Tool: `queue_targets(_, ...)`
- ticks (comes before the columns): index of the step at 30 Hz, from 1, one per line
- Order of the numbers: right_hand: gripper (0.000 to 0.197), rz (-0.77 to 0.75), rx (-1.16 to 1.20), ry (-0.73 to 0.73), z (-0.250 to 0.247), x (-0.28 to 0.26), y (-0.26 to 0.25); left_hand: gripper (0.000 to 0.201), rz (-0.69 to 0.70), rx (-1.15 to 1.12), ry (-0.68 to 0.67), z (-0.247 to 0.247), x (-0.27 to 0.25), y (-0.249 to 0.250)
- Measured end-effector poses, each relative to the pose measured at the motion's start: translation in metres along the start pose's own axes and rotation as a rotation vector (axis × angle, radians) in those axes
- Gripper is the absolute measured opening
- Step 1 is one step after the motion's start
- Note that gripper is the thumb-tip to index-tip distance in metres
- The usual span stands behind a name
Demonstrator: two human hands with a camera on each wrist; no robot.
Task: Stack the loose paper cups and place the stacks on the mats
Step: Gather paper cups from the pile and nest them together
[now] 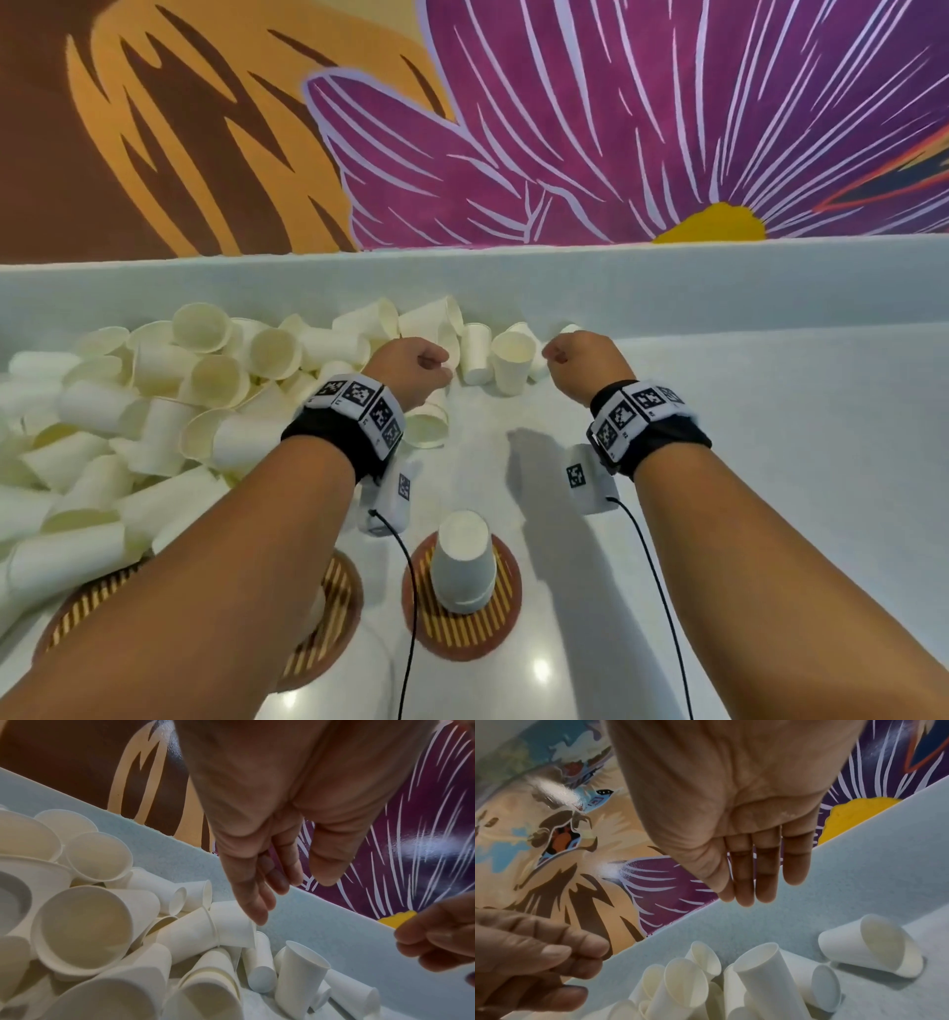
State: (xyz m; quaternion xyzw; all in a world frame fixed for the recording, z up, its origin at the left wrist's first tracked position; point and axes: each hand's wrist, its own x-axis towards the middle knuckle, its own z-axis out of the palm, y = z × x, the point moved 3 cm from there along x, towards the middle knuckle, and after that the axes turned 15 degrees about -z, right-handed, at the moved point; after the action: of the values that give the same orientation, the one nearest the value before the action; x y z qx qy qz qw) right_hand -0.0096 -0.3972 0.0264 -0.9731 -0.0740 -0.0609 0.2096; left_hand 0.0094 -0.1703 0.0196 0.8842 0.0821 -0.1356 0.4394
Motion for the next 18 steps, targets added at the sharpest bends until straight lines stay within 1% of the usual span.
queue_targets(3,0.031,-0.009,-0.030,-0.054,0.017,0.014,0.001,0.031,-0.005,0.036,-0.021,0.001,0.014,-0.006)
queue_targets(8,0.032,-0.081,-0.131,-0.196,0.059,0.042,0.007,0.034,-0.012,0.086,-0.056,0.009,0.035,-0.017)
queue_targets(13,0.037,-0.112,-0.207,-0.344,0.093,0.065,0.019,0.045,0.012,0.162,-0.072,0.015,0.045,-0.018)
queue_targets(16,0.034,-0.097,-0.212,-0.346,0.094,0.067,0.018,0.055,0.016,0.134,-0.106,0.023,0.051,-0.018)
queue_targets(18,0.029,-0.096,-0.145,-0.271,0.088,0.067,0.014,0.066,0.006,0.106,-0.126,0.029,0.054,-0.017)
